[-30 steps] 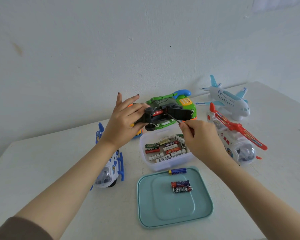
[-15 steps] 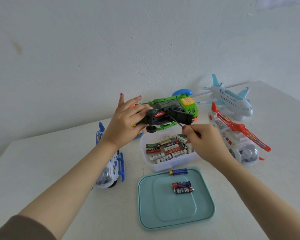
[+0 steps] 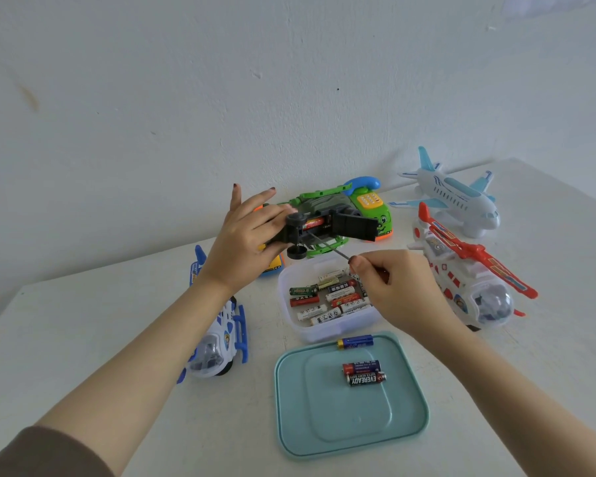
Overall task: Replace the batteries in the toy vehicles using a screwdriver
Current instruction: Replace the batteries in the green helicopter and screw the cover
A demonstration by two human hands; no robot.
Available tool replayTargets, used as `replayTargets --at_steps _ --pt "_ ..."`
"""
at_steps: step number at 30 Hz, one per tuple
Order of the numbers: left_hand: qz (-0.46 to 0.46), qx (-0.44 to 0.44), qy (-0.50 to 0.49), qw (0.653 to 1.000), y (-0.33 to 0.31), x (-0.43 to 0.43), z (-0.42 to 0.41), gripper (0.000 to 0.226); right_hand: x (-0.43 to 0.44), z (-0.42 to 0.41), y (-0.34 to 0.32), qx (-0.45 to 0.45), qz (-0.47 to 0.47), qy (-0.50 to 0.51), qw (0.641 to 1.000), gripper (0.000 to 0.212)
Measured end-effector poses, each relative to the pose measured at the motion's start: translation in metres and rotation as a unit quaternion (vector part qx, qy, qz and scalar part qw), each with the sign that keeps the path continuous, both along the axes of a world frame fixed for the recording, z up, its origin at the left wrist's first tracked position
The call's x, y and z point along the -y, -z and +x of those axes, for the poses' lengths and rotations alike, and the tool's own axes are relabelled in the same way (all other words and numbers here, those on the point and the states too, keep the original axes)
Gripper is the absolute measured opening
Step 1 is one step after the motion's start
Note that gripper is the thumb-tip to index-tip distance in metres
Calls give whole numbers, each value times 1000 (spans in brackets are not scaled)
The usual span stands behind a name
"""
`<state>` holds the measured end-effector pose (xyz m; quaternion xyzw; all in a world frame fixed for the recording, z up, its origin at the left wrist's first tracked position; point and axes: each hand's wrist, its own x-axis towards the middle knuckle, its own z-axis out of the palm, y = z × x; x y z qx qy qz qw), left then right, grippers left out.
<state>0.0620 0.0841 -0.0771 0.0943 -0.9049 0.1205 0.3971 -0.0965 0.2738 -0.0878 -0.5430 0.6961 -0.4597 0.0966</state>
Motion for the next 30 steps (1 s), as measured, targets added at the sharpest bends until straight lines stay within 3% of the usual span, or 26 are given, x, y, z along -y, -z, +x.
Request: replayTargets --at_steps 18,22,30 --pt "81 -65 -9 995 4 -1 8 37 7 24 -12 -8 -33 15 999 47" --pt "79 -58 -9 995 4 -1 9 43 7 24 -20 -24 -20 -1 1000 44" --pt "44 -33 2 999 -1 -4 4 34 15 42 -23 -24 62 18 998 29"
